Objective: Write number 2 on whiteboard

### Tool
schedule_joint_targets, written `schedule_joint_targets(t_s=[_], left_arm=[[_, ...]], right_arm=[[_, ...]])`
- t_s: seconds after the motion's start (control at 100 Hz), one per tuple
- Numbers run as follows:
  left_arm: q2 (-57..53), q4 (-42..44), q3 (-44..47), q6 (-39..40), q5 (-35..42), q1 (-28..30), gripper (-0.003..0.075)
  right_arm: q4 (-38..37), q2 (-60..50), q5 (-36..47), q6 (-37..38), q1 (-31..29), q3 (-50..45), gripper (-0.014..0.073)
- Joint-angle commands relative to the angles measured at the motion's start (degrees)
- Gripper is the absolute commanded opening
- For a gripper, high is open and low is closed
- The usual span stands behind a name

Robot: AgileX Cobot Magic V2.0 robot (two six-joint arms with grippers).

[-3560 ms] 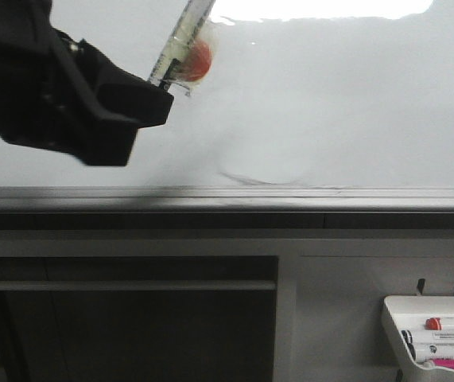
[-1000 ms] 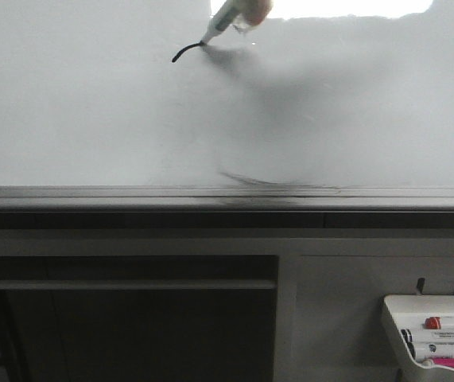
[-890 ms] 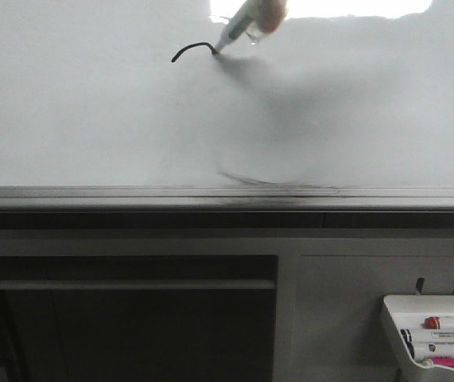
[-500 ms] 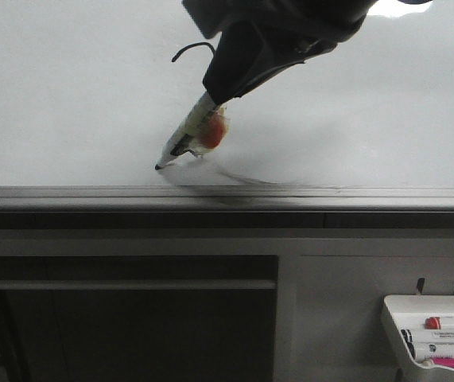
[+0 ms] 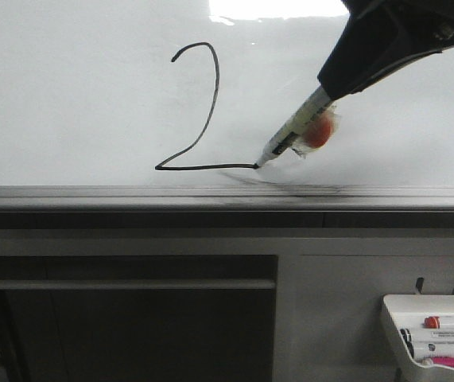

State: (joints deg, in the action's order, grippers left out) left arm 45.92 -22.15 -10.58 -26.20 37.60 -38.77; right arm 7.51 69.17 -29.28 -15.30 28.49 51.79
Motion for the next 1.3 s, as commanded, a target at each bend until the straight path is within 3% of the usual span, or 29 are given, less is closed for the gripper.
schedule_joint_targets(t_s=[0.0, 0.2, 0.39, 0.5, 0.96, 1.04, 1.16, 1.29], left_arm=[[-0.29, 5.66, -1.92, 0.12, 4.0, -0.01, -0.0019], [-0.02, 25.19, -1.92, 4.27, 3.72, -0.25, 0.0006], [4.26, 34.05, -1.92, 9.76, 4.07, -0.25, 0.0236], [8.45, 34.14, -1.92, 9.76, 5.88, -0.25, 0.03], [20.53, 32.61, -3.21, 9.76, 11.8, -0.25, 0.0291], [21.3, 34.77, -3.21, 9.76, 11.8, -0.25, 0.0217], [21.55, 40.72, -3.21, 9.76, 11.93, -0.25, -0.0023], [21.55, 40.23, -3.21, 9.85, 11.93, -0.25, -0.0019]], right_arm=[[-2.69, -1.21, 3.7, -0.05, 0.46, 1.34, -0.005], [-2.62, -1.32, -0.01, -2.4, 10.48, 5.84, -0.005], [-2.62, 1.16, -0.65, -3.57, 18.09, 11.56, -0.005], [-2.62, 3.1, -1.34, -3.57, 20.24, 14.15, -0.005], [-2.62, 4.75, -5.15, -3.57, 23.8, 17.44, -0.005], [-2.62, 4.75, -5.23, -3.57, 23.8, 17.44, -0.005], [-2.62, 4.75, -5.28, -3.57, 23.8, 17.44, -0.005], [-2.62, 4.75, -4.43, -3.57, 23.8, 17.44, -0.003]])
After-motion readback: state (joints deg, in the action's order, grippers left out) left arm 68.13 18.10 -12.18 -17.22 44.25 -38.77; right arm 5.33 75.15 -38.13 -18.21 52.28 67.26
